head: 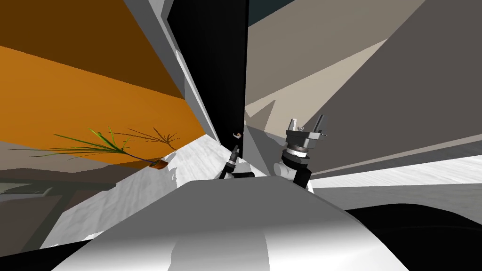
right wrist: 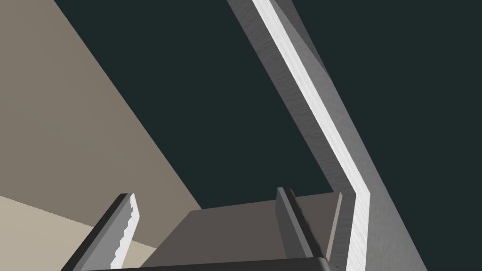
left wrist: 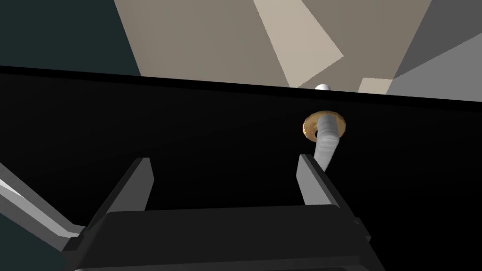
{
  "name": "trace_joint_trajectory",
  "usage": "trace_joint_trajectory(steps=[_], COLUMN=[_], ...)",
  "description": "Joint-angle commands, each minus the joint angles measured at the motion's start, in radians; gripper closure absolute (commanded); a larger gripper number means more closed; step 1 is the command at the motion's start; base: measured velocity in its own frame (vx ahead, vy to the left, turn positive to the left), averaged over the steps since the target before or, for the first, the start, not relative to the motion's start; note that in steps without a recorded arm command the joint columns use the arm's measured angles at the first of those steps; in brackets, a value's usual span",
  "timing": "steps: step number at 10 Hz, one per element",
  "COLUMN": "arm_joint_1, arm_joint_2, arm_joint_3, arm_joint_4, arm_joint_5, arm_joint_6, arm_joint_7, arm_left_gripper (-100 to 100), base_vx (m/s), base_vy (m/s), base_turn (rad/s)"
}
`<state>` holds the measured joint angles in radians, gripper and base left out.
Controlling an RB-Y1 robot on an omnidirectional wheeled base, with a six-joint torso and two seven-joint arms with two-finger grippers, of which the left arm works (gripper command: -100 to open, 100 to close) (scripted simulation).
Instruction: Push the door open
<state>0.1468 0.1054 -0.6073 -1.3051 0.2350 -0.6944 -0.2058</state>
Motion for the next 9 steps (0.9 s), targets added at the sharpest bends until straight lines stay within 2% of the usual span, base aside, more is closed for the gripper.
trace_joint_trajectory(steps=[1,9], arm_joint_1=[-0.014,-0.065], arm_joint_2=[-0.002,-0.006], arm_joint_3=[-0.018,-0.098], arm_joint_4=[0.042,0.182], arm_joint_5=[0.011,0.062], arm_joint_6=[-0.012,-0.031], arm_joint_7=[-0.001,-0.006], arm_left_gripper=[-100,-100], base_vx=[0.092,0.085], base_vy=[0.088,0.093], base_turn=[-0.031,-0.033])
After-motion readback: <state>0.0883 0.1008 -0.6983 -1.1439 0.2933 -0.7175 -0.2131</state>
